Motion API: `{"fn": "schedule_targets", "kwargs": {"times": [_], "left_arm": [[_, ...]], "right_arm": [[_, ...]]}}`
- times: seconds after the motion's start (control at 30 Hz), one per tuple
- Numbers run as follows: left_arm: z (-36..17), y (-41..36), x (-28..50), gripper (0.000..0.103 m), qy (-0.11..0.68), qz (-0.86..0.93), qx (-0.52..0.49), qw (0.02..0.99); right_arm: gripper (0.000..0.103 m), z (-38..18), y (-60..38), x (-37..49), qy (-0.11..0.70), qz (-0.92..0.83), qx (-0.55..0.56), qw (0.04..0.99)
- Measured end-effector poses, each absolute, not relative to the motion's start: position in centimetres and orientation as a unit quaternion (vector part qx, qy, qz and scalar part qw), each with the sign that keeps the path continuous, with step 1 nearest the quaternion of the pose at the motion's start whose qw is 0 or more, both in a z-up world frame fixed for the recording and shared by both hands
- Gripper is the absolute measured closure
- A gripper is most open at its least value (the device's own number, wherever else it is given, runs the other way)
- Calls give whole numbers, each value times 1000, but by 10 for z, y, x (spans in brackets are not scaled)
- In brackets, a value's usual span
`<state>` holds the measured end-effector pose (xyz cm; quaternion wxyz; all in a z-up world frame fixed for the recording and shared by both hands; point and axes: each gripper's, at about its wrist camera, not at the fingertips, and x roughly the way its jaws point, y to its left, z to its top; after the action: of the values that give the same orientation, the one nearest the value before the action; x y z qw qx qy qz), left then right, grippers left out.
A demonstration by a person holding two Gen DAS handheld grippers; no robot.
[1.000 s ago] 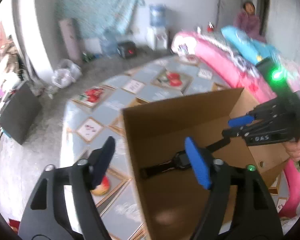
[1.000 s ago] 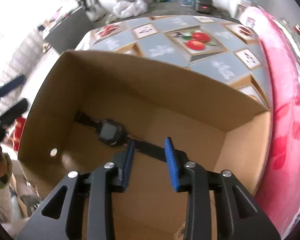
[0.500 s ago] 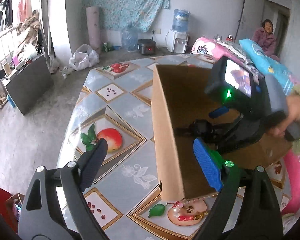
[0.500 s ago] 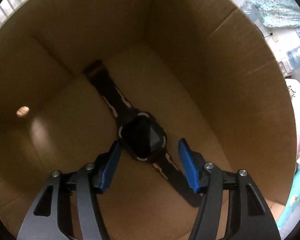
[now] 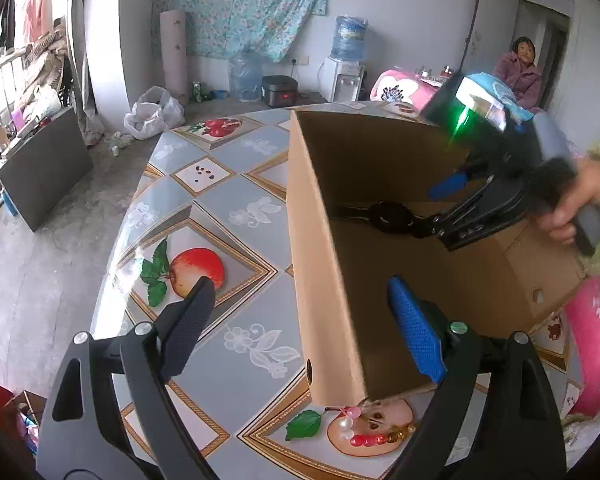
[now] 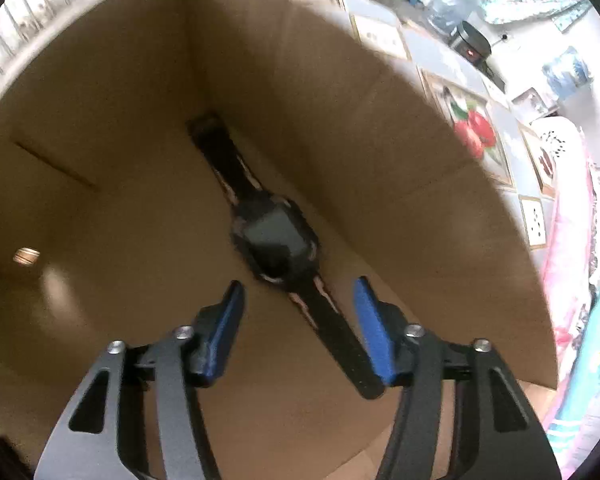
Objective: Organize jewelry
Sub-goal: 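Open the right gripper to release the watch and withdraw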
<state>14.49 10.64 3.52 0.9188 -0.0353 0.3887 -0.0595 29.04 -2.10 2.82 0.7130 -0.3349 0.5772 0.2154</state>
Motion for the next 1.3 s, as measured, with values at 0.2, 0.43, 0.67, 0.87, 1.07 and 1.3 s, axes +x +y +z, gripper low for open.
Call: {"fn": "schedule_targets", "kwargs": {"times": [0.2, 0.43, 0.67, 0.87, 1.07, 1.3], "left_arm": [[34, 109, 145, 19, 385, -60, -45, 920], [37, 111, 141, 19, 377, -59, -38, 923], [66, 131, 104, 19, 315, -62, -65, 945], [68, 145, 58, 15, 302, -46, -79, 949], [25, 126, 48, 14, 389, -31, -80, 917], [-25, 79, 79, 14, 453, -11, -13, 891]], "right_arm": [[57, 24, -33, 306, 561, 164, -349, 733], [57, 35, -34, 300, 548, 166, -339, 746], [44, 141, -66, 240, 499, 213, -214, 812], [27, 214, -123, 163, 405, 218, -145, 876], [18, 192, -177, 89, 394, 176, -85, 898], [18, 120, -193, 39, 440, 125, -36, 888]]}}
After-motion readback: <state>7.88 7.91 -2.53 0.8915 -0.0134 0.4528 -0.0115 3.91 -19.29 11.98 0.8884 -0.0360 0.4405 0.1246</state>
